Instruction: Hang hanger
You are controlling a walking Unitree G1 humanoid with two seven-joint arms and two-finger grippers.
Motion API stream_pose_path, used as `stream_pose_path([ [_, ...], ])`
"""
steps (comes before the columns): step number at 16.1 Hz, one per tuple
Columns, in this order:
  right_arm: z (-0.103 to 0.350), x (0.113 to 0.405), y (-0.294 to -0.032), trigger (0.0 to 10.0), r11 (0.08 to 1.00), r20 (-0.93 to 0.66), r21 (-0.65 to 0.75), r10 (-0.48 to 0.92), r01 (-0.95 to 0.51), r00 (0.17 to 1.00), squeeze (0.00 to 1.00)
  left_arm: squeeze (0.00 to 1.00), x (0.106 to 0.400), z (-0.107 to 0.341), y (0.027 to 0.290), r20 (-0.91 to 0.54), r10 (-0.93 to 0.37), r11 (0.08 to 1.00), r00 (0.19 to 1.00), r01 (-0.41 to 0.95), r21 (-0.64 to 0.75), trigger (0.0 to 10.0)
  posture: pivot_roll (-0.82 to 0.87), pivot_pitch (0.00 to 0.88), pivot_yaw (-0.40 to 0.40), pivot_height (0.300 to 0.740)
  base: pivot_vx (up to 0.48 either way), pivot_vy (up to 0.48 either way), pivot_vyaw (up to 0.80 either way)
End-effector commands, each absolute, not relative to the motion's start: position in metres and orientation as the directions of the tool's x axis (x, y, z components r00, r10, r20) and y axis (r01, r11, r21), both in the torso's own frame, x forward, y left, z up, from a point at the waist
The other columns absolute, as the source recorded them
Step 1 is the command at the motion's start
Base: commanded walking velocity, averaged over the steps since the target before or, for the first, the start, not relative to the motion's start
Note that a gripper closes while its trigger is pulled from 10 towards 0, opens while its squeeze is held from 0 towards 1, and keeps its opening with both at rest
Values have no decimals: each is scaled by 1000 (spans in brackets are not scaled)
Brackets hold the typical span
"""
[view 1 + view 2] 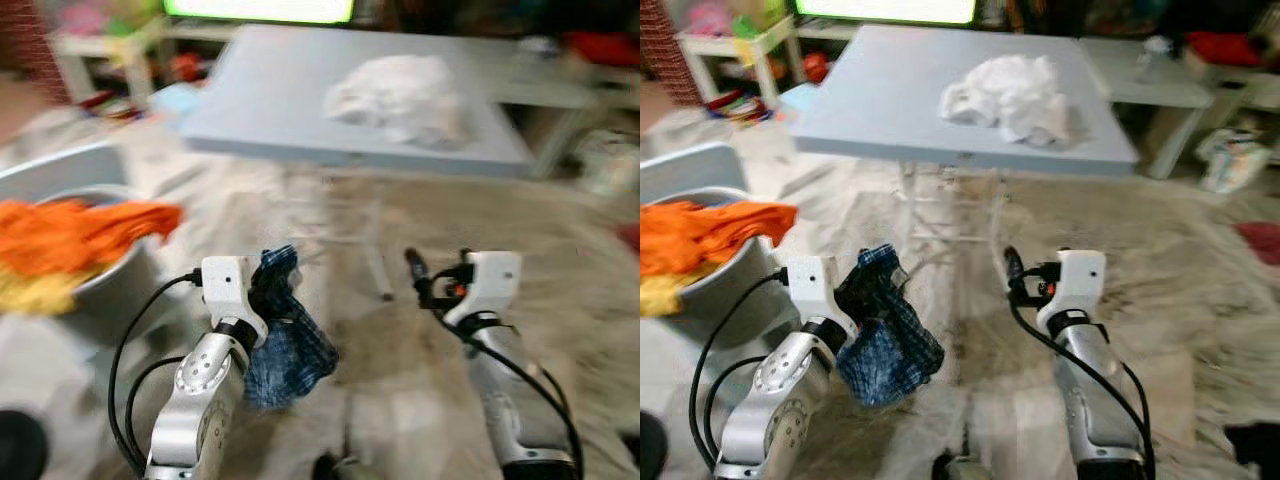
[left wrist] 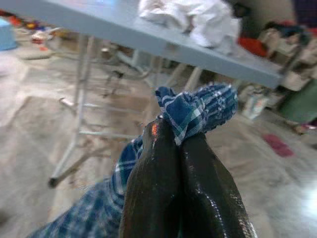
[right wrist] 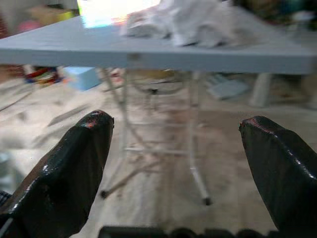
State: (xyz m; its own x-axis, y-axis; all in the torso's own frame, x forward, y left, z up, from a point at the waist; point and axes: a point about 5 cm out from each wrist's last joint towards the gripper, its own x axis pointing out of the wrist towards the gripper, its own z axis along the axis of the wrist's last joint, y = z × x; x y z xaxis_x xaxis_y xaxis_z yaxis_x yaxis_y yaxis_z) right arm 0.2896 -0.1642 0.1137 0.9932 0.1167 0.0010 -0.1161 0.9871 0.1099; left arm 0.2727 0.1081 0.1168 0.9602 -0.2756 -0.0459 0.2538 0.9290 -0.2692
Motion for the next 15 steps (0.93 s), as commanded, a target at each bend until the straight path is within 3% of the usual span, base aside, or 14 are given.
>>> stream_pose_path([
  [1, 116, 289, -159, 10000, 985, 13, 112, 130, -130, 991, 0, 0, 272, 117, 108, -46, -266, 925, 963, 241, -294, 10000, -20, 102, -40, 740, 0, 480, 0],
  [11, 116, 288, -160, 10000, 986, 10, 108, 123, -123, 992, 0, 0, 272, 116, 105, -56, -274, 917, 960, 243, -317, 10000, -26, 105, -38, 740, 0, 472, 0],
  [15, 116, 287, -161, 10000, 987, 8, 105, 119, -119, 993, 0, 0, 270, 120, 101, -10, -324, 892, 946, 302, -338, 10000, -31, 106, -36, 740, 0, 0, 0],
])
